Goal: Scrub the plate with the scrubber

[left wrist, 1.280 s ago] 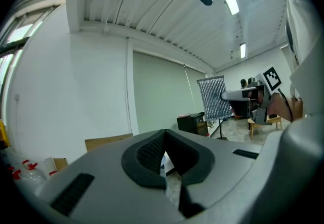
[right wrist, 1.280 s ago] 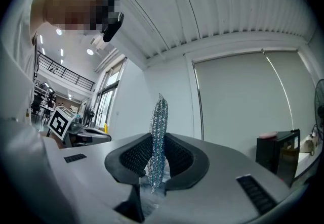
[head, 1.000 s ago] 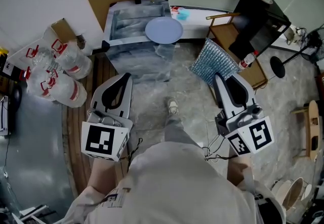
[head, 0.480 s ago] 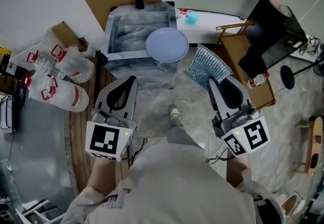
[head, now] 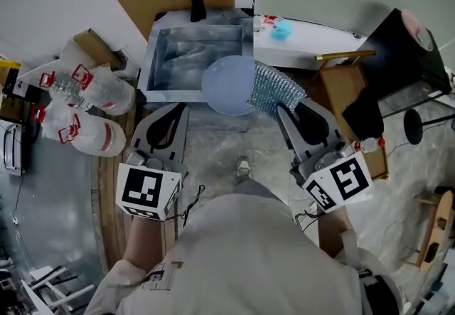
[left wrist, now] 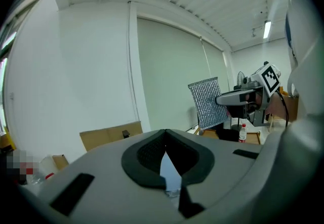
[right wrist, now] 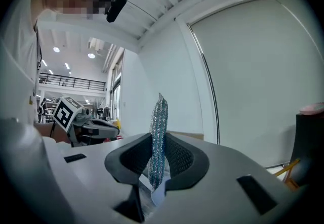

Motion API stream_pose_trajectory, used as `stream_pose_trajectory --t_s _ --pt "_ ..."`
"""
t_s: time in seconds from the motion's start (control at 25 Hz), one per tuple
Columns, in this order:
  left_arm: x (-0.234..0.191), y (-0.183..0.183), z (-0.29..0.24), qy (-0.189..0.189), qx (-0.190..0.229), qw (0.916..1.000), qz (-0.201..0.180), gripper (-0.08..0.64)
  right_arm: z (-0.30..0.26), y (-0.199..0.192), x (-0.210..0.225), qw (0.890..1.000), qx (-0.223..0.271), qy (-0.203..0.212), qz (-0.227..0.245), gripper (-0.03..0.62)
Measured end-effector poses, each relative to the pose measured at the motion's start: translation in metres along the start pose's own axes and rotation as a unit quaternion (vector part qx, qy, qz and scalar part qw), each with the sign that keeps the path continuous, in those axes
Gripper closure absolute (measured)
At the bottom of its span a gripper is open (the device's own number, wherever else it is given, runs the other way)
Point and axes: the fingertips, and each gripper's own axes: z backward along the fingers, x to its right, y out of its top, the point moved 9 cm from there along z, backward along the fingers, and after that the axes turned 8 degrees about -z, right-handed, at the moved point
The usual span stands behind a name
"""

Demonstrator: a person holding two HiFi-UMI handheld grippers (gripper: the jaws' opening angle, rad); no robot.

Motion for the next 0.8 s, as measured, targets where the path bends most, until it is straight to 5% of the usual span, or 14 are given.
stream_pose_trajectory --t_s 0.28,0.8 --pt "-0.018 0.007 -0.049 0.048 0.015 0.998 0.037 0.543 -0.044 0.02 0.052 1.0 0.0 0.026 0.005 0.494" --pt "-0.043 -0.002 -0.08 0.027 0.003 0.9989 0.037 0.543 -0.072 0.013 0.08 1.0 -0.013 0.003 -0.011 0.495"
